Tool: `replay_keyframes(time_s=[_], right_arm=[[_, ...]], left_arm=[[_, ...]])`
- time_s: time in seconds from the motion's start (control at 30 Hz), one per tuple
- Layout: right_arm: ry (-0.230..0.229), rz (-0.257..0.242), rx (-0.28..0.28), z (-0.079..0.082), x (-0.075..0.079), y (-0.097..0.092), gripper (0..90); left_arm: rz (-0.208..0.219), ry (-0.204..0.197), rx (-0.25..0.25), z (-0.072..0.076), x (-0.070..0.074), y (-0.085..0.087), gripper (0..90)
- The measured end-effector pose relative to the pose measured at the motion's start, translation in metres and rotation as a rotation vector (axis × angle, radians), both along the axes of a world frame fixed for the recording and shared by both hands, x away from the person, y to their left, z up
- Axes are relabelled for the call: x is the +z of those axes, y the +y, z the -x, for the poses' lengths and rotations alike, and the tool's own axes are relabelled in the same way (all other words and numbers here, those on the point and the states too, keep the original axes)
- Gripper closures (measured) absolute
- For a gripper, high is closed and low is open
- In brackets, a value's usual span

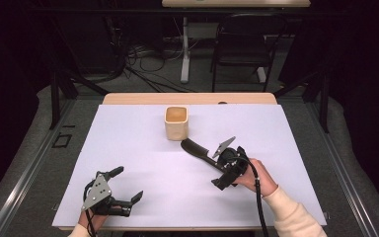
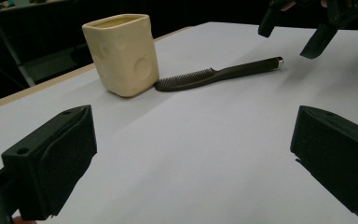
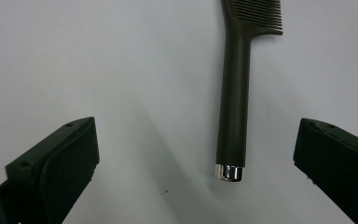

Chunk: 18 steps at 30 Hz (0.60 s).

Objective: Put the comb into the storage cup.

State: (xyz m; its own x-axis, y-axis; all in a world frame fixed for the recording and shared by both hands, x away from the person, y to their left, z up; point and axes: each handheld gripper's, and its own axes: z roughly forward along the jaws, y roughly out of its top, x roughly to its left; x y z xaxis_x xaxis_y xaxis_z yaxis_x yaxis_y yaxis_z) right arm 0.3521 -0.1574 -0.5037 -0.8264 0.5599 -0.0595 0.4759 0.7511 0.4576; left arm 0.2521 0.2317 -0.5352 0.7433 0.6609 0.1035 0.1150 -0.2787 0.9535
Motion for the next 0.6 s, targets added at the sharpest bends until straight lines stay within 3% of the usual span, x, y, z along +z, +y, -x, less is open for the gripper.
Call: replay_keyframes(time_s=[0.6], right_arm=[[0.013,0.051,-0.024,-0.021,-0.011,0.010,0.3]], left_arm=[[0.003,0.005,0.000,0.000,-0.001,0.000,0.2]])
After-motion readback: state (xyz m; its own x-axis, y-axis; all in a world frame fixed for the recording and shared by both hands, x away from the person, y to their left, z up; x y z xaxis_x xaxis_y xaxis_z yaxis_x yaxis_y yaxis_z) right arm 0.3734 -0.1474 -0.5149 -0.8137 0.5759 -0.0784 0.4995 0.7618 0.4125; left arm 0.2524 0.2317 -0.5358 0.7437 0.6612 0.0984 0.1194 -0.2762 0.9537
